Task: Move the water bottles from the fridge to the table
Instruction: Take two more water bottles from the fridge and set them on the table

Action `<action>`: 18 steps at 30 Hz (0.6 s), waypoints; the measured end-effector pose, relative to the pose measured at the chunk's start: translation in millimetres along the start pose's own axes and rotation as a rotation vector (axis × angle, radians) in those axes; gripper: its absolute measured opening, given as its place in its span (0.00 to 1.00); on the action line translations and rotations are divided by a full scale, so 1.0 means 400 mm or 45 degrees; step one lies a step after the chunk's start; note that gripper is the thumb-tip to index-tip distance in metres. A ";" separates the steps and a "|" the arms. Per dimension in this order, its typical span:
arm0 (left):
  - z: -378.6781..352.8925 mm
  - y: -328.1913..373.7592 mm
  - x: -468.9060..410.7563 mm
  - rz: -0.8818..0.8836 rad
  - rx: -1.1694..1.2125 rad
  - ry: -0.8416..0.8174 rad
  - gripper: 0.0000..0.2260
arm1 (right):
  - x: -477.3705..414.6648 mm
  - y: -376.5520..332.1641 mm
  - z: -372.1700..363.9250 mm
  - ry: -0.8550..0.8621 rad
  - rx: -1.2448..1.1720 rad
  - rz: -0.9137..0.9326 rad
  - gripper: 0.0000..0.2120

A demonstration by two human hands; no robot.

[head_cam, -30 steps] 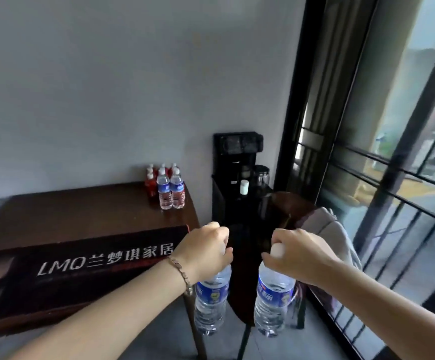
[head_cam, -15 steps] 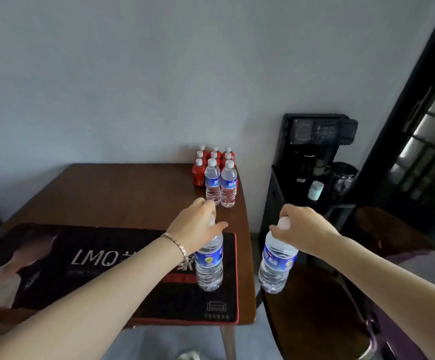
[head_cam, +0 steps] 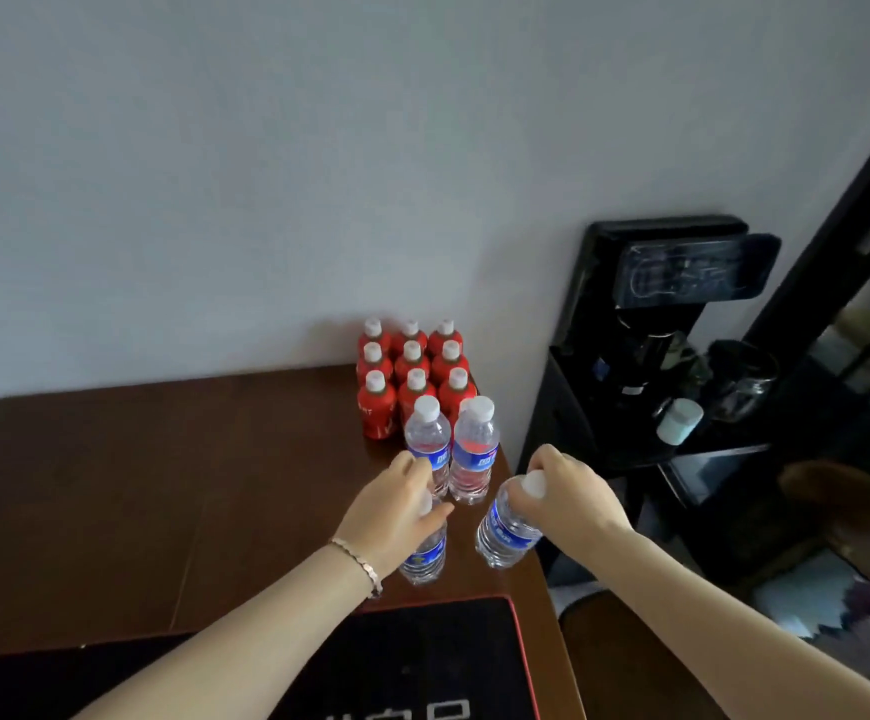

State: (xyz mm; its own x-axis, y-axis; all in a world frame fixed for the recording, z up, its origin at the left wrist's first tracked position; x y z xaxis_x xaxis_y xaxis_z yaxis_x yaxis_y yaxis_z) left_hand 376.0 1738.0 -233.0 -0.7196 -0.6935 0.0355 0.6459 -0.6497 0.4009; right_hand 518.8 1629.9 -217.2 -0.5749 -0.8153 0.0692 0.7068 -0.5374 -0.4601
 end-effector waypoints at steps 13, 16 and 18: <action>-0.081 -0.063 -0.163 0.168 0.204 0.166 0.15 | -0.192 -0.007 -0.148 -0.091 -0.067 -0.011 0.22; -0.094 -0.075 -0.145 0.300 0.239 0.202 0.20 | -0.185 0.006 -0.163 -0.114 -0.081 -0.023 0.27; -0.113 -0.090 -0.129 0.413 0.260 0.163 0.23 | -0.177 0.025 -0.171 -0.144 -0.122 -0.041 0.28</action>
State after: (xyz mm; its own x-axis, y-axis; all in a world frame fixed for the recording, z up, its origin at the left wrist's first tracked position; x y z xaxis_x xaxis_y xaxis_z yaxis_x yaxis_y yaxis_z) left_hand 401.4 1783.1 -290.6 -0.4412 -0.8937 0.0812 0.7610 -0.3246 0.5618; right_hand 538.4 1696.8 -287.2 -0.5428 -0.8198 0.1822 0.6428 -0.5452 -0.5382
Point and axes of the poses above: each hand's wrist, its own x-axis away from the middle knuckle, its own z-axis out of the back of the hand, y = z × x, the point moved 3 cm from there along -x, towards the middle knuckle, and after that the axes turned 7 degrees about z, right-handed, at the moved point
